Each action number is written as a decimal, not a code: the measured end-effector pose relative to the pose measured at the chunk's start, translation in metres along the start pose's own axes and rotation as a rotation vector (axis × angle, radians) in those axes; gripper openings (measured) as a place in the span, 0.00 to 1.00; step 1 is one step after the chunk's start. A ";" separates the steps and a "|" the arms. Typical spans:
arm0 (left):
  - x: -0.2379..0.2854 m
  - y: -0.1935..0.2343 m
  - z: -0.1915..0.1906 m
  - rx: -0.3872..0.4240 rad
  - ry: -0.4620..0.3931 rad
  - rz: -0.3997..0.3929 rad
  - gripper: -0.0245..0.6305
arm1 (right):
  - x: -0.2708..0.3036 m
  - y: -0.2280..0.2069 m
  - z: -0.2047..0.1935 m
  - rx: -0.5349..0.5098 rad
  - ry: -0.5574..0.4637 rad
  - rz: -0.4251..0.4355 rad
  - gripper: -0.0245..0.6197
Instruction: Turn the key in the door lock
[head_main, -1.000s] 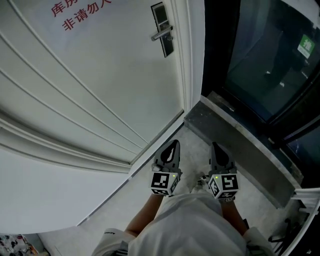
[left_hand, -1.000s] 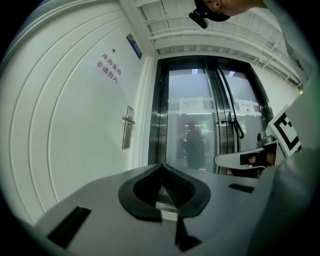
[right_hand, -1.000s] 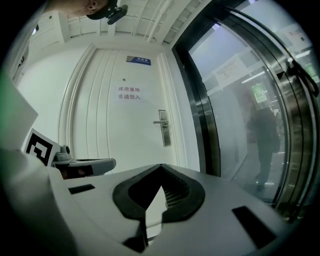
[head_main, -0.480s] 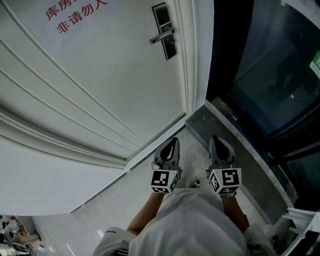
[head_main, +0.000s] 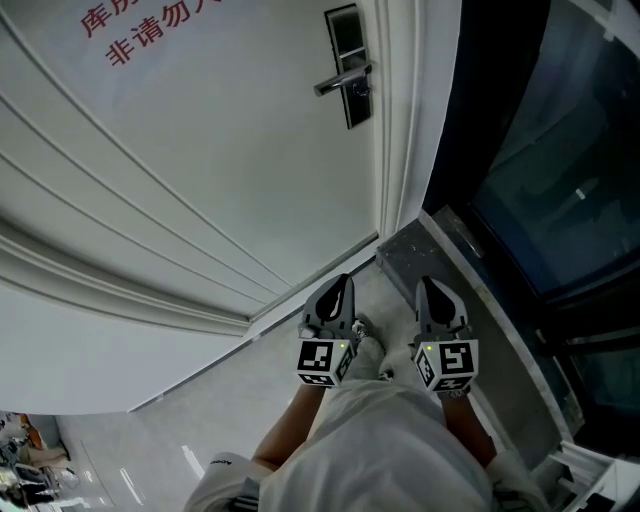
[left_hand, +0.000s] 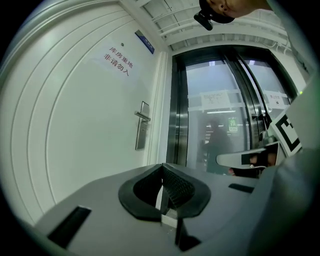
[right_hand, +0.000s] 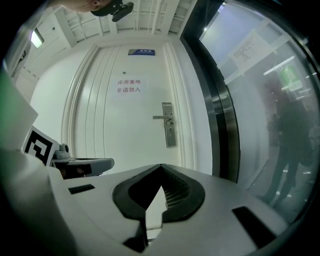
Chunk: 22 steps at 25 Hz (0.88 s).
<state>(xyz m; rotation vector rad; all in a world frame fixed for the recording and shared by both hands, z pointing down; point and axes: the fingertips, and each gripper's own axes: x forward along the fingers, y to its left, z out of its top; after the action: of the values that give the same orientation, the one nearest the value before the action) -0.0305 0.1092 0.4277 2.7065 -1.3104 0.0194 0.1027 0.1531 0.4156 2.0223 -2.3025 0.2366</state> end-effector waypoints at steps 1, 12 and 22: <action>0.007 0.003 0.002 -0.001 -0.003 0.005 0.05 | 0.007 -0.001 0.002 -0.007 0.003 0.009 0.02; 0.094 0.029 0.021 -0.012 -0.031 0.018 0.05 | 0.093 -0.038 0.031 -0.089 0.015 0.018 0.02; 0.156 0.075 0.041 0.013 -0.045 0.012 0.05 | 0.182 -0.042 0.063 -0.139 -0.042 0.051 0.02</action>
<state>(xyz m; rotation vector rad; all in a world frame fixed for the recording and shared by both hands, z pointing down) 0.0056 -0.0639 0.4069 2.7254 -1.3432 -0.0328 0.1232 -0.0399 0.3843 1.9224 -2.3262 0.0362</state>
